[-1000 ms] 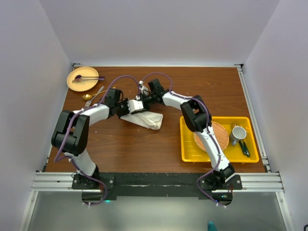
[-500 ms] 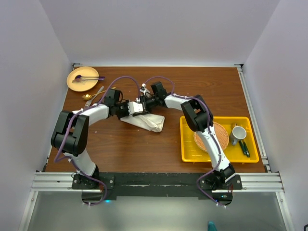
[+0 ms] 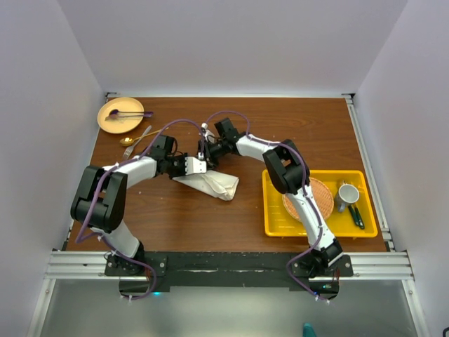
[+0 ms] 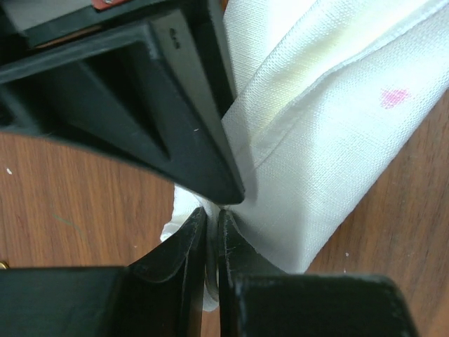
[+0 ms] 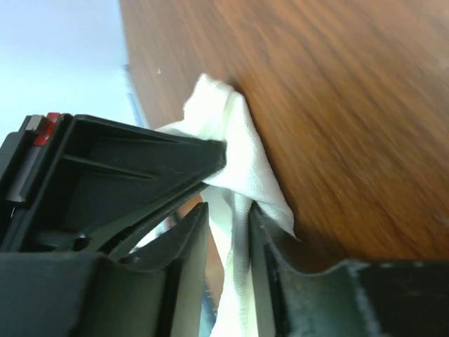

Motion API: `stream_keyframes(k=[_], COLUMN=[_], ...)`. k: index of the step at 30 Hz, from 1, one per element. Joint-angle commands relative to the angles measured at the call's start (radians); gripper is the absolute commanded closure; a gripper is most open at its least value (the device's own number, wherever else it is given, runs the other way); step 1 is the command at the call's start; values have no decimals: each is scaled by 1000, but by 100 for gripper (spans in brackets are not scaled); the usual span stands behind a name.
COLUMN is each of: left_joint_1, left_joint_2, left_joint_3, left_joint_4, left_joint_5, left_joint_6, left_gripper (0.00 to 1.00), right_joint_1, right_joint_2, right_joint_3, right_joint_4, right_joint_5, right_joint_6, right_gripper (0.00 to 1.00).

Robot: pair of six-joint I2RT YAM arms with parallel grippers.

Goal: Fold the napkin into a case and place the utensils inside
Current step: Fold the top corner of the smaller rectangle-folded napkin into a folded napkin.

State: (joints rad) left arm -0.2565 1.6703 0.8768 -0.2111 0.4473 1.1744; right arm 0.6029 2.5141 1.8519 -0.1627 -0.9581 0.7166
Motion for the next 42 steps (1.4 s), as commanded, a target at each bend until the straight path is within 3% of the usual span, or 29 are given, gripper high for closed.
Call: stream_keyframes(k=[1, 9, 15, 22, 26, 35, 42], left_joint_1=[14, 19, 20, 22, 22, 23, 26], left_joint_2=[31, 40, 35, 40, 42, 43, 46], left_joint_3=[-21, -16, -22, -22, -22, -38, -33], left_joint_4=[-63, -56, -56, -51, -47, -43, -51], left_joint_5=[-24, -15, -16, -12, -7, -4, 2], left_joint_6=[24, -7, -4, -9, -2, 36, 42], left_gripper=[98, 99, 99, 99, 99, 99, 99], right_joint_1=[-5, -5, 8, 28, 29, 26, -6], right_joint_2=[-14, -96, -113, -107, -110, -146, -69], right_joint_3=[87, -2, -23, 23, 44, 177, 211], right_joint_4=[-320, -443, -455, -501, -525, -511, -537], right_joint_5=[119, 156, 197, 219, 222, 209, 248], right_joint_6=[-306, -440, -497, -549, -574, -562, -552], right_gripper=[62, 50, 52, 69, 100, 100, 100])
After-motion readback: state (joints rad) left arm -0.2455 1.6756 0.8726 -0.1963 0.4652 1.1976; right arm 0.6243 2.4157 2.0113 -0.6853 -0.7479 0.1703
